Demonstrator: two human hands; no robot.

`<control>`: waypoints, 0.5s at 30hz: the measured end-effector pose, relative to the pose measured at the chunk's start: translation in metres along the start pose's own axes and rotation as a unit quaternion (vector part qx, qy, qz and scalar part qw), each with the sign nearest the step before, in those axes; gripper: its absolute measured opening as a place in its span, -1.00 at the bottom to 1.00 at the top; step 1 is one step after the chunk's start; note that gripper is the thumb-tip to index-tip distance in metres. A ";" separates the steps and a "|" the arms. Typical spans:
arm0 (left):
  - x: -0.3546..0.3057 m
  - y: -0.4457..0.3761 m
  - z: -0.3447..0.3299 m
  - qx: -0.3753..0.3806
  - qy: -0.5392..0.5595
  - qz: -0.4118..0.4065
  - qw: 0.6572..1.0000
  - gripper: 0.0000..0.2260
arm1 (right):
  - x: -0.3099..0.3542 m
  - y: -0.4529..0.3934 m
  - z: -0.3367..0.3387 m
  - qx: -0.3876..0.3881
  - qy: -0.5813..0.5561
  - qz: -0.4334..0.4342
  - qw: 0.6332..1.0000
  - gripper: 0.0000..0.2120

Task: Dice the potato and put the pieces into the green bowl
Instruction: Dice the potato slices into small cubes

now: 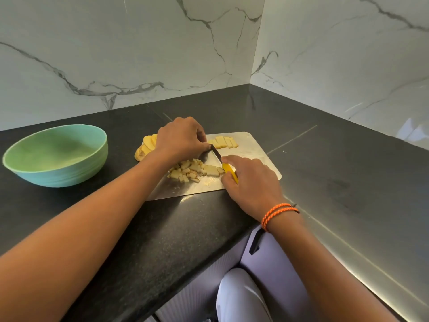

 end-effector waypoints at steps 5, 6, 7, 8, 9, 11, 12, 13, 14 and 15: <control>0.001 0.001 0.002 0.007 0.004 0.002 1.000 -0.85 | -0.013 0.019 0.018 -0.016 -0.065 0.007 0.998 -0.59; 0.000 0.002 0.003 0.009 0.007 -0.001 1.000 -0.85 | -0.016 0.015 0.025 -0.032 -0.070 0.003 0.997 -0.60; 0.000 0.002 0.003 0.012 0.009 -0.004 1.000 -0.85 | -0.021 0.008 0.032 -0.053 -0.066 -0.004 0.996 -0.61; -0.001 0.002 0.003 0.011 0.011 -0.006 1.000 -0.85 | -0.027 -0.002 0.039 -0.076 -0.057 -0.013 0.995 -0.63; -0.002 0.003 0.003 0.010 0.013 -0.007 1.000 -0.84 | -0.033 -0.011 0.046 -0.095 -0.043 -0.022 0.994 -0.66; -0.005 0.004 0.004 0.002 0.014 -0.008 1.000 -0.83 | -0.048 -0.031 0.050 -0.111 -0.012 -0.048 0.993 -0.74; -0.008 0.005 0.004 -0.005 0.014 -0.010 1.000 -0.82 | -0.055 -0.039 0.050 -0.111 0.001 -0.063 0.992 -0.77; -0.011 0.005 0.003 -0.013 0.015 -0.014 1.000 -0.81 | -0.062 -0.045 0.048 -0.108 0.014 -0.077 0.991 -0.80; -0.014 0.005 0.002 -0.019 0.019 -0.018 0.999 -0.79 | -0.067 -0.050 0.046 -0.104 0.023 -0.089 0.990 -0.81; -0.017 0.005 0.000 -0.021 0.025 -0.020 0.999 -0.78 | -0.070 -0.053 0.044 -0.102 0.026 -0.097 0.990 -0.82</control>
Point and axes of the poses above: each hand's wrist, its own y-axis away from the middle knuckle, its own z-axis out of the back of the hand, x = y × z, the point moved 3 cm from there along -y, towards the middle knuckle, and after that the axes turned 6 degrees about -z, right-handed, at the moved point
